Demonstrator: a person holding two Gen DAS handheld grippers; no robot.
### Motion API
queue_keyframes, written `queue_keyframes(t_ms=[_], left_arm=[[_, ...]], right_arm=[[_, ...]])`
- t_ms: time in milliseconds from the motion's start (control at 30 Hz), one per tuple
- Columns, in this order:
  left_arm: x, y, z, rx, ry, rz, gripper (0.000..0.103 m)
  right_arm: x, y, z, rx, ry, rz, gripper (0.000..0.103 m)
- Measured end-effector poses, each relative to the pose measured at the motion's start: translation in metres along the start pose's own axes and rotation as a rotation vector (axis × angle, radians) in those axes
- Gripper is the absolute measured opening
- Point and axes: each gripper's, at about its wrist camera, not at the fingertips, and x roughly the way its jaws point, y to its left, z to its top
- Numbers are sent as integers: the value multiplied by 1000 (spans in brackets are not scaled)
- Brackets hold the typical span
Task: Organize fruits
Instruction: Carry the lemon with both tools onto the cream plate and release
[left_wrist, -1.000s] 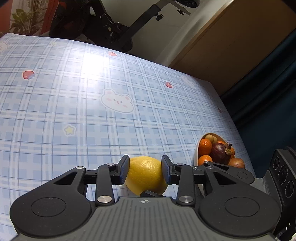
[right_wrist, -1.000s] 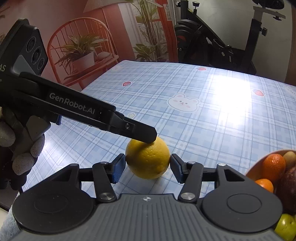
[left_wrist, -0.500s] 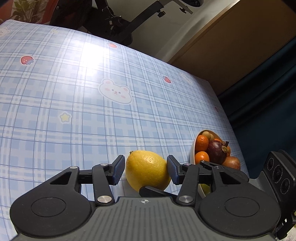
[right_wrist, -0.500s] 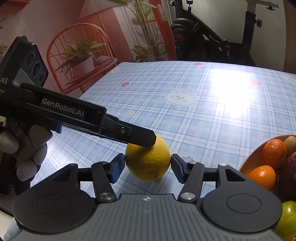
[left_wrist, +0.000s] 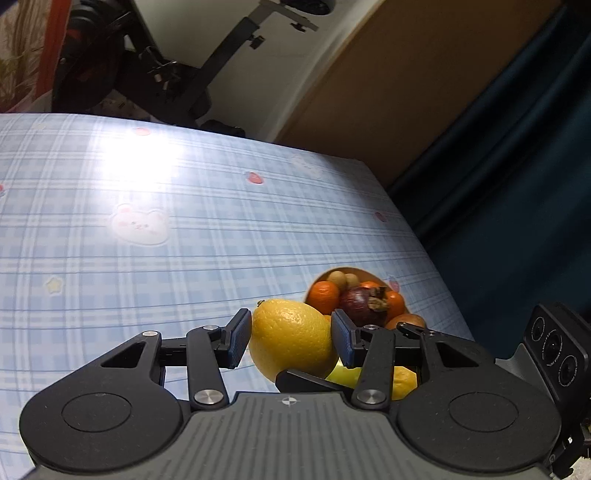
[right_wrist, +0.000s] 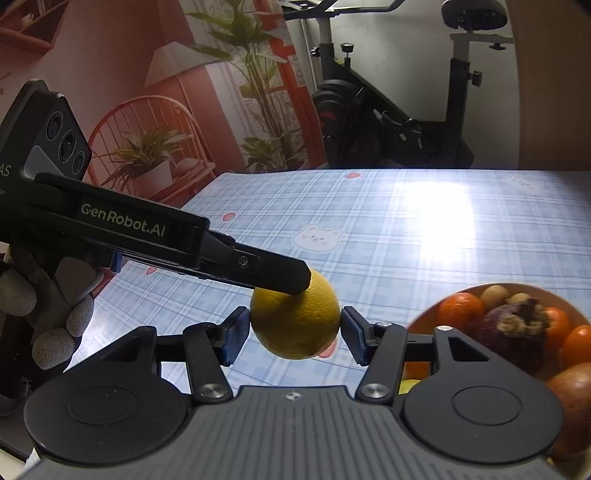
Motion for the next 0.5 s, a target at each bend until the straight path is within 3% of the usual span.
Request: queue_keyframes(t_ms=[233,500], left_arm=[[44,-58,5,82,42,-54,50],[64,-78,-1,111,74,-29,50]], right_arm=[[-43,-37,-10,28,-30,-105,57],[-48,-52,-20,64,-37,-129,57]])
